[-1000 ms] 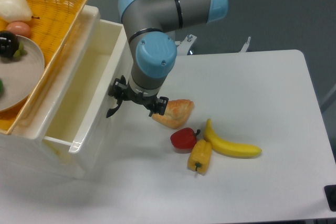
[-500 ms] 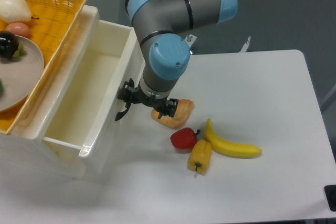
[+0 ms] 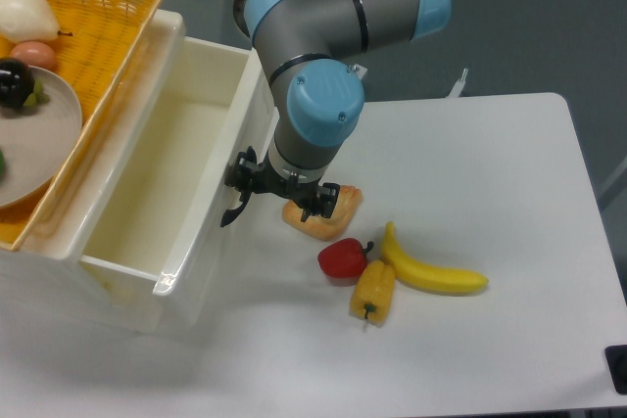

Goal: Slide the top white drawer open
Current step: 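Keep pulling the drawer handle to extend the drawer fully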

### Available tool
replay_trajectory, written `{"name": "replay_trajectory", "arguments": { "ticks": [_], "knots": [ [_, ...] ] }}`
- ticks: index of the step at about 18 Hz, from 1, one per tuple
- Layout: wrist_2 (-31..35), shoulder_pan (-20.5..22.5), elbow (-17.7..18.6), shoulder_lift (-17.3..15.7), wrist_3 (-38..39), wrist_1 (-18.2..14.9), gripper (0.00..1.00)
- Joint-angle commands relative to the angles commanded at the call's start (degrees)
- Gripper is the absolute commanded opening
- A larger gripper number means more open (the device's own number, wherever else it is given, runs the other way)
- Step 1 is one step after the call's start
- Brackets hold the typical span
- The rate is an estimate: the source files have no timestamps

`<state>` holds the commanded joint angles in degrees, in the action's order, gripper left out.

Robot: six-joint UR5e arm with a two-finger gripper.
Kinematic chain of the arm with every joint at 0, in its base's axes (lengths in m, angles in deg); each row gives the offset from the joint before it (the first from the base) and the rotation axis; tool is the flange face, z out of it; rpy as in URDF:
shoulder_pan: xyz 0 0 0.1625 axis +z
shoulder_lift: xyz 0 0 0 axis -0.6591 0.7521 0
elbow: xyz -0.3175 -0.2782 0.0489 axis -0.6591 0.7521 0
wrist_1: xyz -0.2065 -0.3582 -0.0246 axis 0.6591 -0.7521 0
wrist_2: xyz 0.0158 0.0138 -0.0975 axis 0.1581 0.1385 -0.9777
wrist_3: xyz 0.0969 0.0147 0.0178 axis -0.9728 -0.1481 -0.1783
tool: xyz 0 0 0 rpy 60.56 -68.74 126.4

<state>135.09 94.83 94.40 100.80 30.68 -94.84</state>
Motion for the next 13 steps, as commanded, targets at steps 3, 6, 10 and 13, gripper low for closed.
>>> {"name": "replay_trajectory", "arguments": {
  "ticks": [3,6,10,13],
  "knots": [
    [-0.17,0.26,-0.62,0.0,0.0,-0.09,1.0],
    [-0.26,0.53,-0.7,0.26,0.0,-0.09,1.0],
    [-0.35,1.32,-0.88,0.26,-0.09,-0.09,1.0],
    [-0.26,1.32,-1.58,0.26,-0.09,-0.09,1.0]
  ]
}}
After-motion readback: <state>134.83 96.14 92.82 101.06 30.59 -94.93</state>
